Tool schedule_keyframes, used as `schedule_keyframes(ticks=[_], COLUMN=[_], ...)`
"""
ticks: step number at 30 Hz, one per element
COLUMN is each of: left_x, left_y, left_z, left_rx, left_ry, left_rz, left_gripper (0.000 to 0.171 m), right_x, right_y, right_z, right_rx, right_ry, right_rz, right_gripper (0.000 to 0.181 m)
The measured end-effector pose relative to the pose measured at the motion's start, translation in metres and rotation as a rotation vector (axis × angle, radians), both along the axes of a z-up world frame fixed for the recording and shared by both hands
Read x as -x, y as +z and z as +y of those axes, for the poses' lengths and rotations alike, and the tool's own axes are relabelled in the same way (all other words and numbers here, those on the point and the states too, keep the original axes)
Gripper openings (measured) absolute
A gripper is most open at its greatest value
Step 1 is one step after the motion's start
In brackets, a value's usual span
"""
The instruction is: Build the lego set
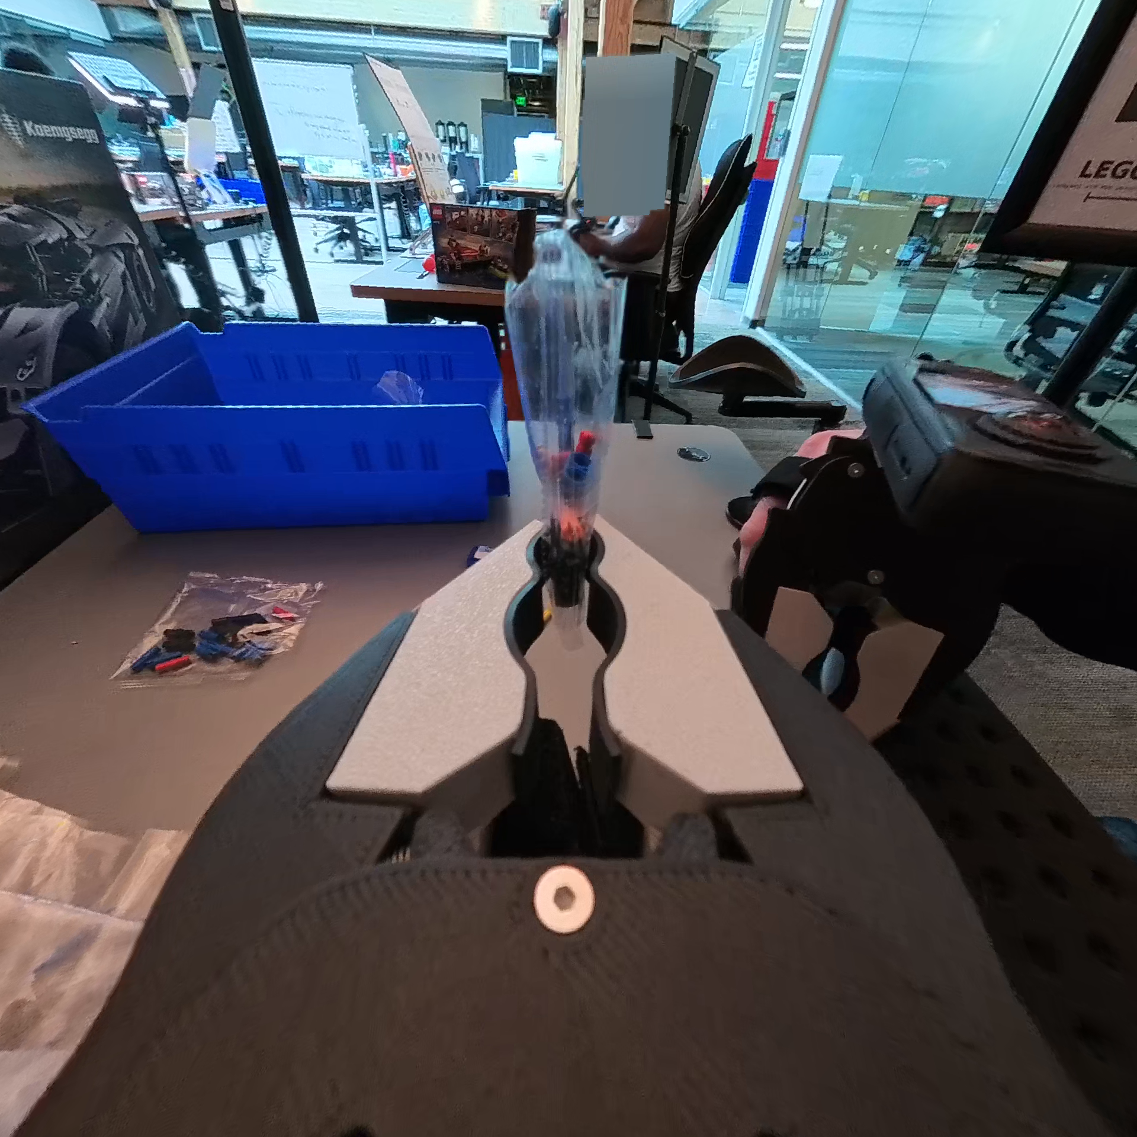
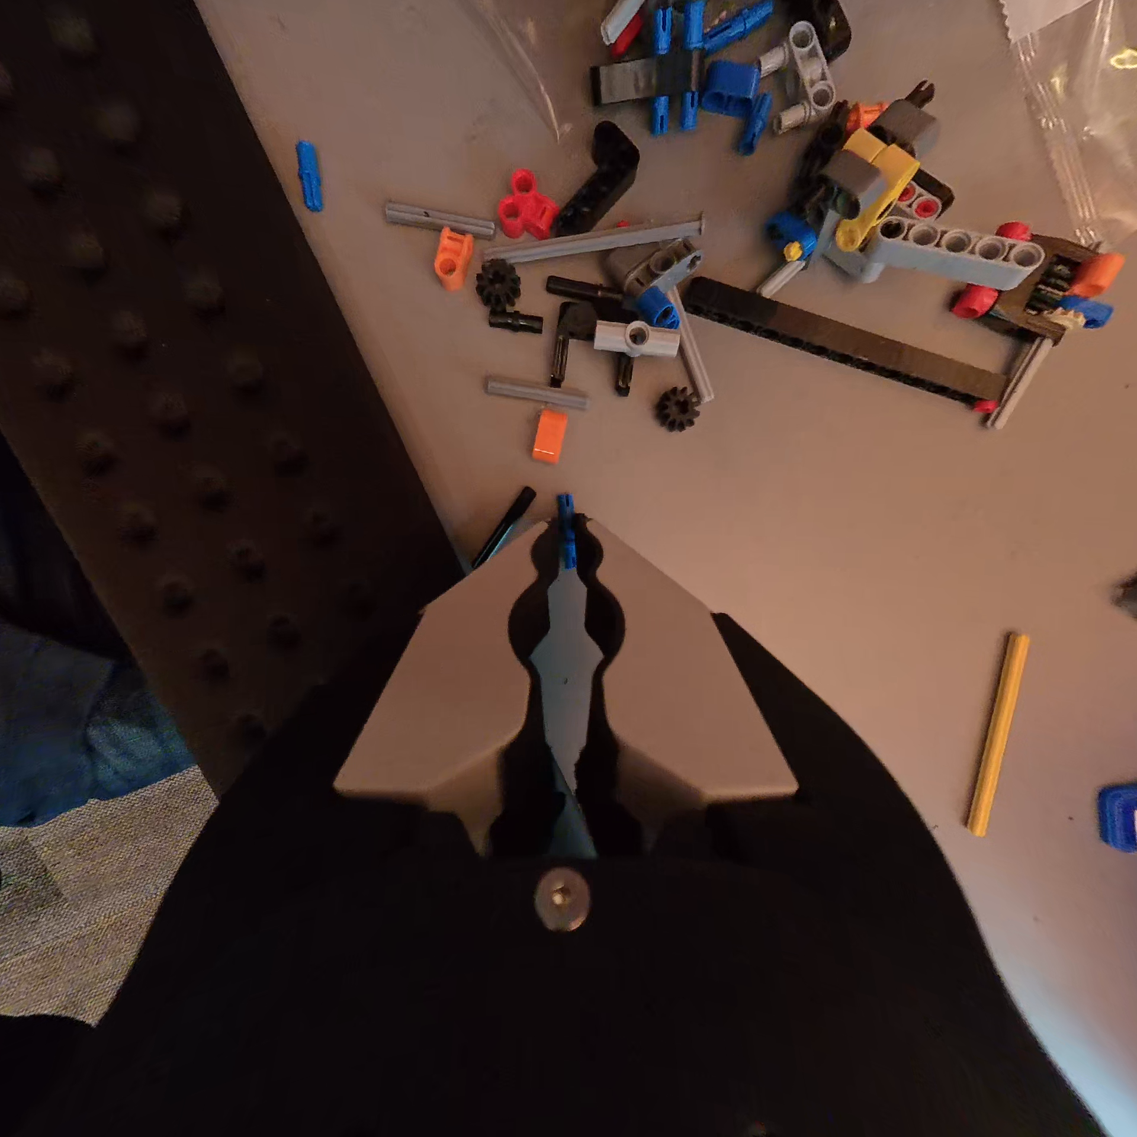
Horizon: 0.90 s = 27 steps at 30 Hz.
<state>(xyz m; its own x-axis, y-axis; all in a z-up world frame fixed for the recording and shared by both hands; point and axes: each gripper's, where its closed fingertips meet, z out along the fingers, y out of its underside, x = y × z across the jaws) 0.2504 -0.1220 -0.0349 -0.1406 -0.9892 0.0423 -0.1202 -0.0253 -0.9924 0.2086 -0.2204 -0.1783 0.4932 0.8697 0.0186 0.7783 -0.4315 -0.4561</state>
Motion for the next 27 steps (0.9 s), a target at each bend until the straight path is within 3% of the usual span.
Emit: schedule_keyframes(ticks=[7, 11, 14, 21, 24, 27], left_x=[-0.005, -0.005, -0.005, -0.005, -0.006, -0.006], left_y=[-0.011, -0.012, -0.011, -0.009, -0.010, -0.010], left_z=[0.003, 0.003, 0.003, 0.002, 0.001, -0.001], left_rx=[-0.097, -0.101, -0.093, -0.082, -0.086, -0.087], left_ry=[0.059, 0.061, 0.058, 0.049, 0.042, 0.036], left_rz=[0.065, 0.071, 0.064, 0.052, 0.056, 0.056], left_gripper=[0.006, 0.006, 0.006, 0.006, 0.006, 0.005], right_x=[-0.002, -0.004, -0.012, -0.042, -0.044, -0.040], right_y=[0.001, 0.020, 0.059, 0.195, 0.221, 0.223], right_z=[0.003, 0.008, 0.025, 0.074, 0.087, 0.098], right_rx=[-0.019, -0.064, -0.170, -0.512, -0.565, -0.536], right_ry=[-0.014, -0.034, -0.077, -0.221, -0.226, -0.223], right_rz=[-0.002, 0.053, 0.121, 0.303, 0.310, 0.309], right_gripper=[0.001, 0.001, 0.001, 0.001, 0.001, 0.002])
